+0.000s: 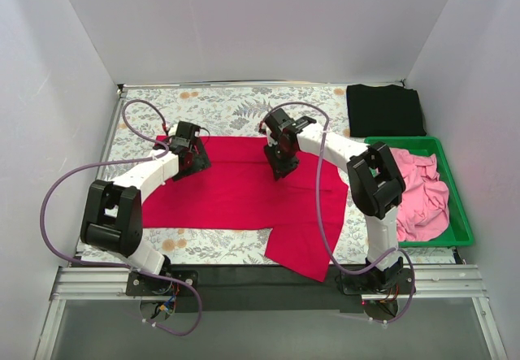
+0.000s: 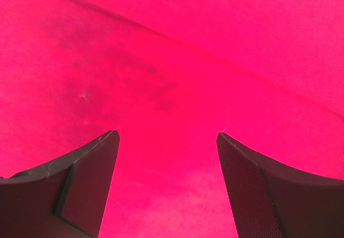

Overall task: Fold and stack the t-shirts
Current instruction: Fold the tshirt

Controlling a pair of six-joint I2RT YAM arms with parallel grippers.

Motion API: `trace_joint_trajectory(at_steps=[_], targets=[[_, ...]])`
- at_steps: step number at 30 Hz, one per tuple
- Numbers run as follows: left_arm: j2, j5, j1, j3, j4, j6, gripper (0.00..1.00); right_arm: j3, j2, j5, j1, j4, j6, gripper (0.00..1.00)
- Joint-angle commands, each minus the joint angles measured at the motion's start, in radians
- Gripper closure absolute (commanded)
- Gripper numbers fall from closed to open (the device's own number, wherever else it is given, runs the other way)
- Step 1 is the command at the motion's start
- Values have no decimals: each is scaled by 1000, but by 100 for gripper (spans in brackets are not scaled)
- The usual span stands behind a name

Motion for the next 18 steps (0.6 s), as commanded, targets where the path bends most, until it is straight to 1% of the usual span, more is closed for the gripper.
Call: trace_joint_trajectory(at_steps=[1, 3, 4, 7, 8, 10, 12, 18], targets=[[17, -25, 70, 87, 24, 0, 32, 93, -42, 33, -79, 6, -28, 68], [49, -21, 106, 121, 46, 2, 32, 113, -46, 41, -124, 28, -31, 68], [66, -16, 144, 144, 52, 1, 32, 120, -46, 38, -176, 42, -27, 68], [158, 4, 208, 246, 53, -18, 33, 114, -42, 4, -280, 101, 10, 70], [210, 3, 218, 291, 58, -19, 33, 101, -45, -2, -301, 132, 37, 70], [259, -8, 239, 332, 64, -29, 34, 72, -51, -13, -357, 215, 65, 71], [321, -10, 245, 387, 76, -35, 35, 49, -34, -16, -390, 246, 97, 72], [431, -42, 262, 465, 118, -35, 38, -18, 15, -8, -480, 361, 154, 72]])
